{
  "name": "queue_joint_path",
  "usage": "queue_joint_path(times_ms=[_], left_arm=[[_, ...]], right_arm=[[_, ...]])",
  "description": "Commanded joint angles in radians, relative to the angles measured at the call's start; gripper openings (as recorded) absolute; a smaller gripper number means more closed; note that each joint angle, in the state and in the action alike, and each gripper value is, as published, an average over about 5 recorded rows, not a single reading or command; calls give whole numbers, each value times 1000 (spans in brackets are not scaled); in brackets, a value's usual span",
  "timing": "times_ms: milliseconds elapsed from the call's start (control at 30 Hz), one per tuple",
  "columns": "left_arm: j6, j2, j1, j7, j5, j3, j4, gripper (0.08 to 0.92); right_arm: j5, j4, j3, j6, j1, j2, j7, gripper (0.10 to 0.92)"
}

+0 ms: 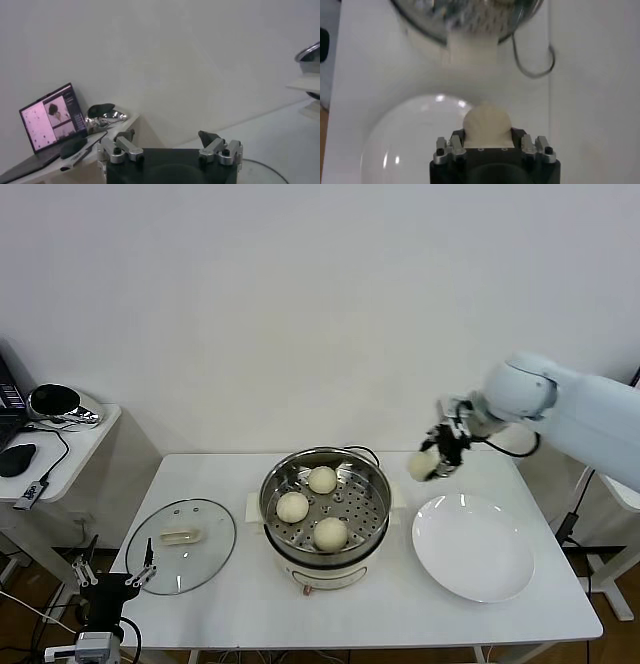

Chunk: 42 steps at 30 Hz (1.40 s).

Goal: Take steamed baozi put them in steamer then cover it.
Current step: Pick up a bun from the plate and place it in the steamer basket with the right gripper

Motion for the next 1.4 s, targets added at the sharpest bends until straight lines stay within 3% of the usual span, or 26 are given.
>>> queue_joint_path(times_ms=[33,300,1100,1233,1400], left_arm=[[-2,-2,1,-1,0,1,-1,823],[-4,-5,13,-2,-1,-8,-23,823],[-4,-11,6,-3,-1,-5,-21,823],[-4,-11,7,-3,-2,-8,-22,823],[-4,-10,5,-4,-3,-10,-23,823]], right_arm=[[306,16,-159,-154,173,294,103,577],[272,-62,-137,-209,15,388,141,577],[123,-156,-86,-197,-148,360,151,584],[100,-152,-64,-182,-145,343,151,655],[106,-98,-8,-168,-109,275,143,799]])
